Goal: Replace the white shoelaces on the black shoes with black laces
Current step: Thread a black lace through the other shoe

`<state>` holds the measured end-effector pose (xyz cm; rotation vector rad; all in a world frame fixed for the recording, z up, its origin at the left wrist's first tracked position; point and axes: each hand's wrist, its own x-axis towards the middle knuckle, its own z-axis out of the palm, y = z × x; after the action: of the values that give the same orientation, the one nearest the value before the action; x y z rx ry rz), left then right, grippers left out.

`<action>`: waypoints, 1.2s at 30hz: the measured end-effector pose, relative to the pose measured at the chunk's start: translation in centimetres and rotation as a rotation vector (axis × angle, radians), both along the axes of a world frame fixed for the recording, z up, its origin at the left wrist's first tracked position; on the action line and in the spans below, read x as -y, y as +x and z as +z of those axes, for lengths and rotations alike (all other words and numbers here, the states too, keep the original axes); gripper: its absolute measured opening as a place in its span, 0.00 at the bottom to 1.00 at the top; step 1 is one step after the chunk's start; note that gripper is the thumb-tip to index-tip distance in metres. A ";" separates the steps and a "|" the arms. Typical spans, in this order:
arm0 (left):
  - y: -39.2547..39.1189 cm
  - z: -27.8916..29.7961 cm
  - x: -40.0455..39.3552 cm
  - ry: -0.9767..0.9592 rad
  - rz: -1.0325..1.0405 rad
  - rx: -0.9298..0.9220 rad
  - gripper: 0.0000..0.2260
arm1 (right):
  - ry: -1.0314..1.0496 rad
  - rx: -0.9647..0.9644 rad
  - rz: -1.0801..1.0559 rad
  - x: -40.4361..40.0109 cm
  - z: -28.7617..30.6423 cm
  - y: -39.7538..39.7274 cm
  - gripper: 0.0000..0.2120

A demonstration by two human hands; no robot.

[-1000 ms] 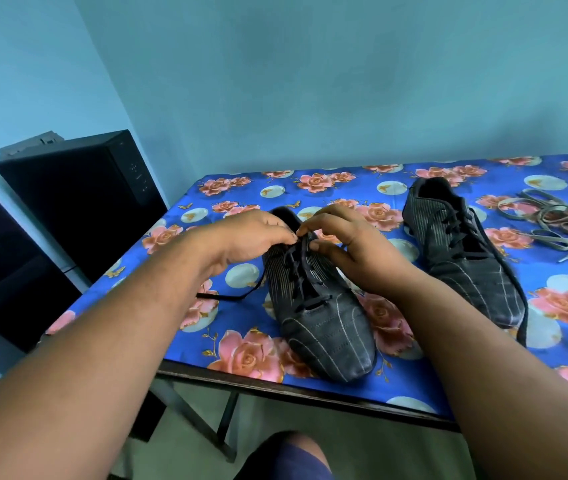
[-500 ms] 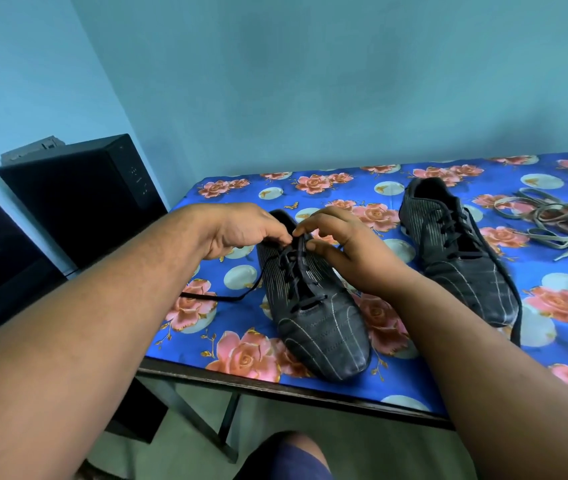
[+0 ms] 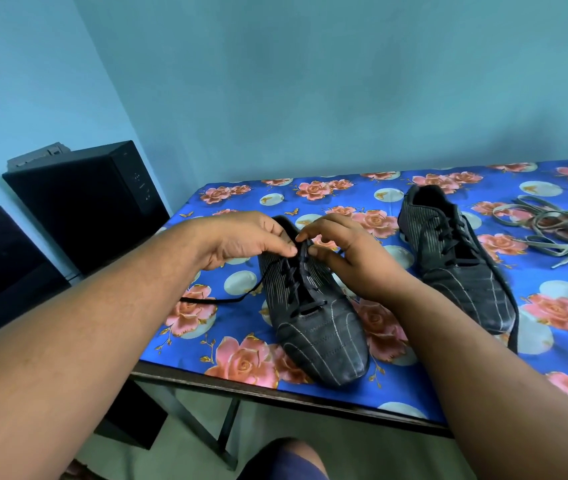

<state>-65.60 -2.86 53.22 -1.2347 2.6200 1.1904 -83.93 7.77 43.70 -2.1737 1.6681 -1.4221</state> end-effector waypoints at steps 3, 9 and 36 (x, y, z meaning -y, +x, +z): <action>0.1 -0.8 -0.4 -0.179 0.036 -0.076 0.03 | -0.008 -0.014 0.002 0.1 0.0 0.2 0.11; 0.0 -1.8 -1.6 -0.304 0.071 -0.264 0.06 | -0.043 -0.031 -0.006 0.3 -0.1 0.1 0.11; -0.6 0.8 -0.3 0.073 0.074 0.091 0.04 | 0.009 0.016 0.003 0.0 0.0 0.3 0.11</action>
<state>-66.20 -2.52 54.05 -1.3501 2.4644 1.1992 -83.62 7.80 43.70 -2.1536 1.6617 -1.4238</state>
